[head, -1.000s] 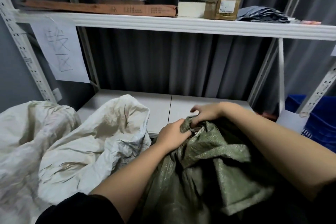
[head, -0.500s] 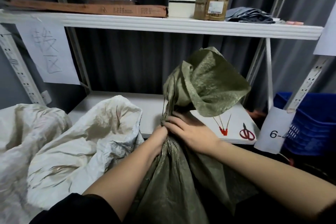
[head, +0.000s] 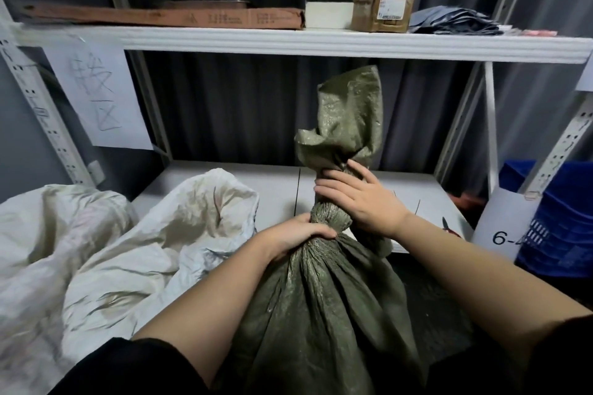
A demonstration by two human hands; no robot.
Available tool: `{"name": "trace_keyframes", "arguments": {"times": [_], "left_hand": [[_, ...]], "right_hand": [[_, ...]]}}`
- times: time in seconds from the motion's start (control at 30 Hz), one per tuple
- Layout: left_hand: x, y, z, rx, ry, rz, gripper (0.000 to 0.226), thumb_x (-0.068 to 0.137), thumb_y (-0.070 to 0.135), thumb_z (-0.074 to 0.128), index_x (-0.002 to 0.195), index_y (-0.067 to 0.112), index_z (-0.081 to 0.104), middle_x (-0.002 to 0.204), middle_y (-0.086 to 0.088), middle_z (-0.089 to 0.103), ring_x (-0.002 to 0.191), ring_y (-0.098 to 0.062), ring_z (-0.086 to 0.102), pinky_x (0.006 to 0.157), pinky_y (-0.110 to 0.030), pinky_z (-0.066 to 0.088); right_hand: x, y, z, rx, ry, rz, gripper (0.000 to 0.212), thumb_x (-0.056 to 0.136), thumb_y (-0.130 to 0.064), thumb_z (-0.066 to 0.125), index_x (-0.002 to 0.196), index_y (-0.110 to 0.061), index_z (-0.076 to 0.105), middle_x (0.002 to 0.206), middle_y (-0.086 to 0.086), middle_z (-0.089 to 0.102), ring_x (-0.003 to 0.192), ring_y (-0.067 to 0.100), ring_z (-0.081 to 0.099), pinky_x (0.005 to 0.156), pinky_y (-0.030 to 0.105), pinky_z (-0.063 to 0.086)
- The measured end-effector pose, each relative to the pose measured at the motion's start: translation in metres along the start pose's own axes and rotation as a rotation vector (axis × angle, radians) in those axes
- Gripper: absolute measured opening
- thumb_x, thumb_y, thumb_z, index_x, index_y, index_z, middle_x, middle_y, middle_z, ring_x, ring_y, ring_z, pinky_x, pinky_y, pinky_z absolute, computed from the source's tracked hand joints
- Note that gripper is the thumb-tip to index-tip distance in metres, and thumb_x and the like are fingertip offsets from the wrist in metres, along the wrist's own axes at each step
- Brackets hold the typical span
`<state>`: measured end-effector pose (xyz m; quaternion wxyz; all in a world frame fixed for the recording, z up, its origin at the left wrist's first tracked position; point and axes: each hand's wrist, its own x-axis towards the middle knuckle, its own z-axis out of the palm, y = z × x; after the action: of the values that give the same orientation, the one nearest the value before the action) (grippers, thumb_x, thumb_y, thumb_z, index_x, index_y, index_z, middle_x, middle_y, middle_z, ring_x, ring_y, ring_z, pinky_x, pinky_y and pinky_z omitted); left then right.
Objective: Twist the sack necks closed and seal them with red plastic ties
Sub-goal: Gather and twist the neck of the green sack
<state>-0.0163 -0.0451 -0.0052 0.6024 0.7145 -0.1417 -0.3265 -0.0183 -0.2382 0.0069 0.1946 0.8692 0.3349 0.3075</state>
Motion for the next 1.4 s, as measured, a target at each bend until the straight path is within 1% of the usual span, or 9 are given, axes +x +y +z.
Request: {"name": "trace_keyframes", "arguments": {"times": [0.1, 0.23, 0.43, 0.63, 0.77, 0.9, 1.17, 1.27, 1.4], "left_hand": [[0.003, 0.005, 0.006, 0.183, 0.078, 0.056, 0.015, 0.084, 0.007, 0.06, 0.095, 0.015, 0.056, 0.086, -0.005, 0.061, 0.076, -0.013, 0.058, 0.069, -0.02, 0.049], [0.012, -0.005, 0.019, 0.225, 0.265, 0.061, 0.07, 0.066, 0.04, 0.075, 0.123, 0.014, 0.045, 0.111, -0.003, 0.061, 0.098, -0.016, 0.059, 0.093, -0.03, 0.048], [0.009, -0.009, 0.028, 0.606, 0.492, 0.14, 0.067, 0.071, 0.046, 0.074, 0.12, 0.019, 0.038, 0.114, -0.004, 0.063, 0.104, -0.025, 0.061, 0.083, -0.032, 0.048], [-0.006, -0.012, 0.028, 1.22, 0.558, 0.312, 0.064, 0.082, 0.028, 0.067, 0.132, 0.019, 0.028, 0.115, -0.007, 0.065, 0.095, -0.032, 0.065, 0.074, -0.034, 0.044], [-0.008, -0.018, 0.024, 1.496, 0.636, 0.482, 0.093, 0.045, 0.032, 0.09, 0.119, 0.018, 0.036, 0.091, -0.001, 0.063, 0.046, -0.018, 0.061, 0.045, -0.024, 0.042], [0.001, -0.009, 0.026, 1.149, 0.422, 0.305, 0.041, 0.097, 0.031, 0.04, 0.135, 0.023, 0.028, 0.128, -0.005, 0.05, 0.097, -0.033, 0.062, 0.08, -0.04, 0.046], [-0.007, -0.002, 0.034, 1.268, 0.512, 0.293, 0.042, 0.083, 0.055, 0.049, 0.111, 0.023, 0.052, 0.108, -0.009, 0.067, 0.103, -0.031, 0.061, 0.076, -0.034, 0.044], [0.001, 0.0, 0.033, 1.119, 0.5, 0.109, 0.044, 0.086, 0.054, 0.043, 0.112, 0.023, 0.059, 0.115, -0.008, 0.066, 0.107, -0.03, 0.06, 0.081, -0.032, 0.044], [0.009, 0.0, 0.024, 0.866, 0.404, -0.144, 0.074, 0.086, 0.072, 0.026, 0.119, 0.015, 0.06, 0.123, -0.012, 0.061, 0.113, -0.03, 0.058, 0.086, -0.034, 0.041]], "right_hand": [[0.008, 0.014, -0.002, -0.033, 0.05, -0.02, 0.03, 0.087, -0.009, 0.045, 0.111, -0.013, 0.062, 0.105, 0.001, 0.066, 0.121, 0.021, 0.055, 0.118, 0.048, 0.014], [0.023, 0.028, -0.013, 0.005, -0.156, -0.037, 0.024, 0.077, -0.024, 0.044, 0.091, -0.019, 0.063, 0.079, -0.003, 0.063, 0.083, 0.022, 0.06, 0.114, 0.046, 0.019], [0.03, 0.027, -0.04, 0.097, -0.609, 0.109, 0.029, 0.074, -0.047, 0.058, 0.095, -0.028, 0.061, 0.099, -0.008, 0.064, 0.102, 0.018, 0.05, 0.099, 0.036, 0.033], [0.026, 0.016, -0.048, 0.872, -0.935, 0.459, 0.024, 0.065, -0.005, 0.066, 0.08, -0.02, 0.055, 0.074, -0.002, 0.058, 0.061, 0.009, 0.05, 0.058, 0.022, 0.04], [0.021, 0.009, -0.056, 1.138, -1.068, 0.624, 0.053, 0.067, -0.016, 0.058, 0.119, -0.01, 0.051, 0.106, 0.012, 0.06, 0.089, 0.022, 0.062, 0.079, 0.029, 0.05], [0.02, 0.014, -0.056, 1.299, -1.026, 0.79, 0.059, 0.063, -0.03, 0.056, 0.119, -0.013, 0.048, 0.107, 0.012, 0.058, 0.091, 0.024, 0.06, 0.083, 0.034, 0.048], [0.028, 0.018, -0.058, 1.007, -1.046, 0.703, 0.07, 0.073, -0.026, 0.067, 0.137, -0.019, 0.039, 0.119, 0.004, 0.056, 0.1, 0.018, 0.057, 0.085, 0.027, 0.048], [0.036, 0.032, -0.067, 0.804, -0.774, 0.678, 0.062, 0.084, -0.03, 0.067, 0.138, -0.013, 0.041, 0.133, 0.007, 0.052, 0.115, 0.019, 0.053, 0.098, 0.026, 0.041], [0.051, 0.047, -0.11, 0.81, -0.239, 0.697, 0.028, 0.091, -0.025, 0.059, 0.117, -0.016, 0.061, 0.117, 0.002, 0.063, 0.11, 0.016, 0.057, 0.087, 0.02, 0.039]]}}
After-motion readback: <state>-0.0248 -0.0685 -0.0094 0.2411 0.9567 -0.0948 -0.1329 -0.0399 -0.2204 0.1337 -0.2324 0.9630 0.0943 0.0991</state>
